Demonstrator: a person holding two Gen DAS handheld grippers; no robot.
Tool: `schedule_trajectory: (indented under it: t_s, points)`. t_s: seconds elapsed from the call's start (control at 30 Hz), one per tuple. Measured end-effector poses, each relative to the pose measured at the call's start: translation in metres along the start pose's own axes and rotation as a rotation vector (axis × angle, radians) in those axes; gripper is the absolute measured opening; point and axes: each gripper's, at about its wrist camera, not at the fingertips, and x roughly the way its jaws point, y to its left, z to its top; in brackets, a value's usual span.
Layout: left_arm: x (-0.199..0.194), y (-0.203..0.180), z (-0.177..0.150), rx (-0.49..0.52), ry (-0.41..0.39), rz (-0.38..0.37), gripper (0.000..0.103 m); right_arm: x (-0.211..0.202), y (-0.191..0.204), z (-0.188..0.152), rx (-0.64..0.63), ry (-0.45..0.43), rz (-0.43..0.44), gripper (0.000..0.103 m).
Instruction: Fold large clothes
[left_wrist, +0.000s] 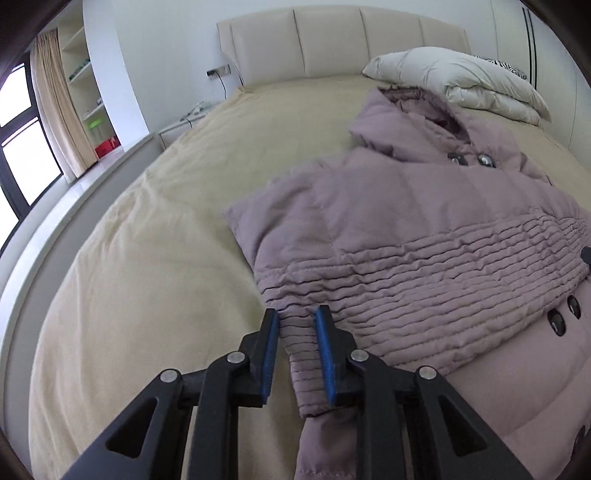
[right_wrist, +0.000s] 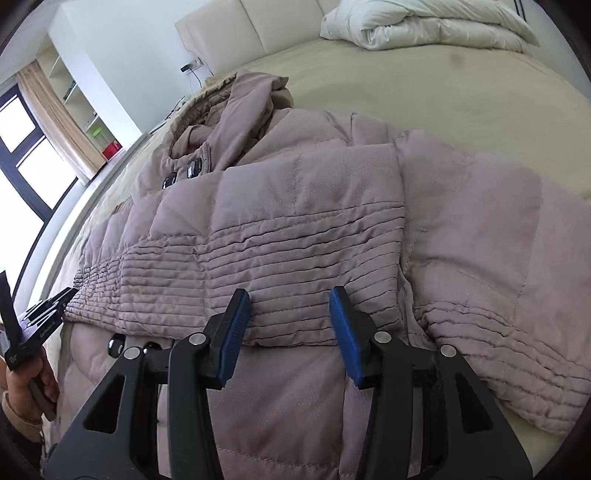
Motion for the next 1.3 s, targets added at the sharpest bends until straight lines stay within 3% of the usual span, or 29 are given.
schedule_trajectory:
  t_s: [0.17, 0.27, 0.3, 0.33, 0.37, 0.47, 0.53, 0.6, 0.7, 0.93, 1.03, 1.07, 1.1, 1.13, 1.2, 1.3]
  points:
    - [0.001, -0.003, 0.005, 0.045, 0.004, 0.019, 0.023, -0.013, -0.001, 0.003, 0.077, 0.058, -0.001, 0.045]
    - [-0.032, 0.011, 0.003, -0.045, -0.042, -0.017, 0.024, -0.060, -0.014, -0.011, 0.181, -0.025, 0.075, 0.045]
    - [-0.046, 0.014, 0.001, -0.066, -0.067, -0.033, 0.026, -0.079, -0.023, -0.020, 0.220, -0.067, 0.106, 0.051]
    - [-0.061, 0.014, -0.001, -0.076, -0.089, -0.049, 0.032, -0.101, -0.038, -0.032, 0.275, -0.109, 0.126, 0.062]
    - [-0.076, 0.012, -0.004, -0.080, -0.116, -0.060, 0.043, -0.120, -0.055, -0.044, 0.332, -0.141, 0.126, 0.066]
    - [-0.115, 0.003, -0.014, -0.094, -0.184, -0.100, 0.068, -0.176, -0.125, -0.091, 0.557, -0.242, 0.091, 0.073]
    - [-0.132, -0.006, -0.022, -0.113, -0.190, -0.162, 0.074, -0.204, -0.177, -0.130, 0.754, -0.281, 0.048, 0.074]
    - [-0.141, -0.018, -0.029, -0.126, -0.171, -0.229, 0.075, -0.226, -0.222, -0.173, 0.966, -0.330, 0.033, 0.074]
    - [-0.148, -0.039, -0.044, -0.138, -0.127, -0.308, 0.075, -0.249, -0.261, -0.217, 1.166, -0.483, 0.122, 0.073]
    - [-0.156, -0.073, -0.069, -0.130, -0.049, -0.394, 0.075, -0.252, -0.299, -0.221, 1.356, -0.631, 0.094, 0.073]
    - [-0.156, -0.069, -0.070, -0.152, -0.032, -0.412, 0.075, -0.252, -0.306, -0.206, 1.351, -0.624, 0.033, 0.070]
    - [-0.156, -0.066, -0.069, -0.163, -0.029, -0.423, 0.075, -0.254, -0.307, -0.198, 1.324, -0.607, 0.005, 0.060]
    - [-0.156, -0.063, -0.068, -0.171, -0.027, -0.429, 0.075, -0.260, -0.316, -0.194, 1.292, -0.591, -0.015, 0.042]
    - [-0.156, -0.061, -0.067, -0.176, -0.026, -0.430, 0.075, -0.266, -0.319, -0.189, 1.250, -0.574, -0.027, 0.034]
    - [-0.159, -0.057, -0.064, -0.187, -0.036, -0.442, 0.075, -0.279, -0.311, -0.170, 1.159, -0.569, -0.064, 0.025]
    - [-0.163, -0.052, -0.060, -0.212, -0.052, -0.466, 0.074, -0.302, -0.275, -0.127, 0.926, -0.563, -0.146, 0.019]
